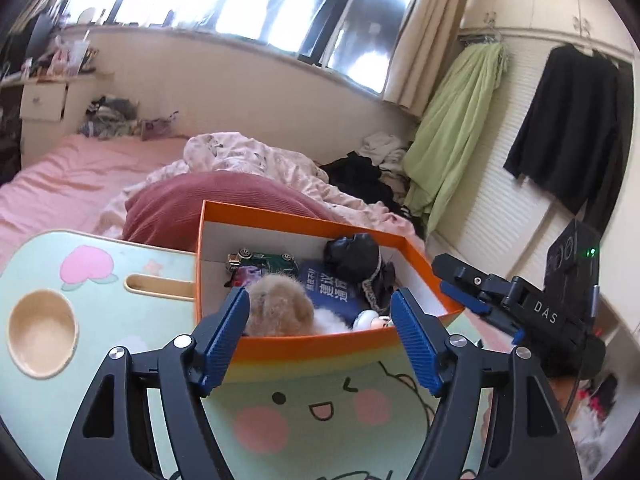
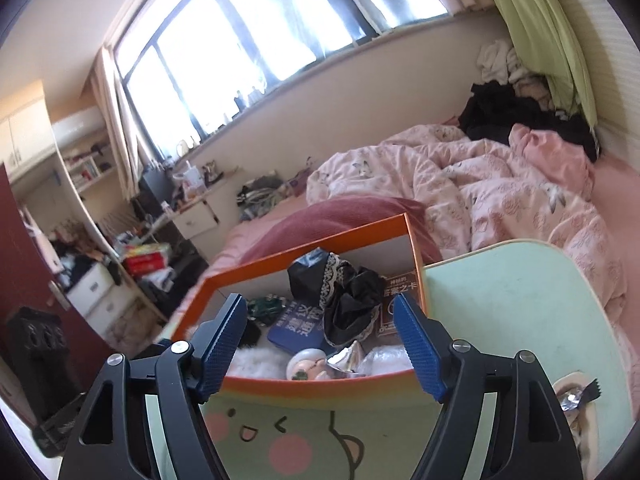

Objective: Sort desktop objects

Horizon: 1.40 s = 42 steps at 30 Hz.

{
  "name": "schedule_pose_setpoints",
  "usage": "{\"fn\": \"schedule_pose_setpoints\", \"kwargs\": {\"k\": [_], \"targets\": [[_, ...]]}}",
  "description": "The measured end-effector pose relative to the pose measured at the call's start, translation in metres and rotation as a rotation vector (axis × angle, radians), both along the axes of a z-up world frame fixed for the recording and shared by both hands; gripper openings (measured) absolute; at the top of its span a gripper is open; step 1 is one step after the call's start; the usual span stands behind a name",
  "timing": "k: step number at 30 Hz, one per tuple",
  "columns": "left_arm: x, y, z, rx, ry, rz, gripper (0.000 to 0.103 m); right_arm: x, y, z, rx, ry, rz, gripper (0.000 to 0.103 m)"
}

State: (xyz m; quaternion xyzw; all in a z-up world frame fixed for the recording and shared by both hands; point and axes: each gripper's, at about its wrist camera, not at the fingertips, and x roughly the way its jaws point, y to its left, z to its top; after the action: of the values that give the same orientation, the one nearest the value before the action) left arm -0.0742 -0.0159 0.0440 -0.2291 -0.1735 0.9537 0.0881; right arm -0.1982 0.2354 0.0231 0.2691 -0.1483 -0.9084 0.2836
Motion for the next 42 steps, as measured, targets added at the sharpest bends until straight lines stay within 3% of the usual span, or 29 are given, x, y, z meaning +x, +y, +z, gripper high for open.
{"fn": "schedule_pose_setpoints", "kwargs": {"k": [8, 16, 20, 24, 29, 30, 34, 37, 39, 42], "targets": [[0.007, 0.0, 0.004, -0.037, 0.015, 0.037, 0.073, 0.028, -0.005, 0.002, 0.107, 0.092, -0.064, 0.08], [0.026, 0.007, 0.016, -0.09, -0.042, -0.003, 0.073, 0.058, 0.007, 0.007, 0.08, 0.097, -0.068, 0.097], [0.032, 0.014, 0.011, -0.167, -0.128, 0.022, 0.073, 0.065, -0.001, -0.004, 0.195, 0.0, -0.072, 0.1], [0.032, 0.018, -0.005, -0.189, -0.237, 0.013, 0.073, 0.072, -0.008, -0.019, 0.313, -0.115, -0.123, 0.101], [0.029, 0.025, -0.03, -0.258, -0.368, 0.048, 0.073, 0.076, -0.013, -0.048, 0.376, -0.293, -0.086, 0.102], [0.027, 0.027, -0.037, -0.268, -0.406, 0.049, 0.074, 0.084, -0.018, -0.048, 0.424, -0.246, -0.09, 0.103], [0.03, 0.038, -0.044, -0.356, -0.423, 0.069, 0.083, 0.099, -0.035, -0.052, 0.579, -0.236, -0.093, 0.103], [0.033, 0.038, -0.048, -0.366, -0.422, 0.067, 0.088, 0.113, -0.035, -0.052, 0.557, -0.194, -0.1, 0.103], [0.032, 0.035, -0.052, -0.37, -0.445, 0.075, 0.103, 0.113, -0.034, -0.052, 0.552, -0.185, -0.08, 0.103], [0.032, 0.033, -0.053, -0.362, -0.43, 0.109, 0.103, 0.11, -0.033, -0.054, 0.547, -0.176, -0.084, 0.103]]}}
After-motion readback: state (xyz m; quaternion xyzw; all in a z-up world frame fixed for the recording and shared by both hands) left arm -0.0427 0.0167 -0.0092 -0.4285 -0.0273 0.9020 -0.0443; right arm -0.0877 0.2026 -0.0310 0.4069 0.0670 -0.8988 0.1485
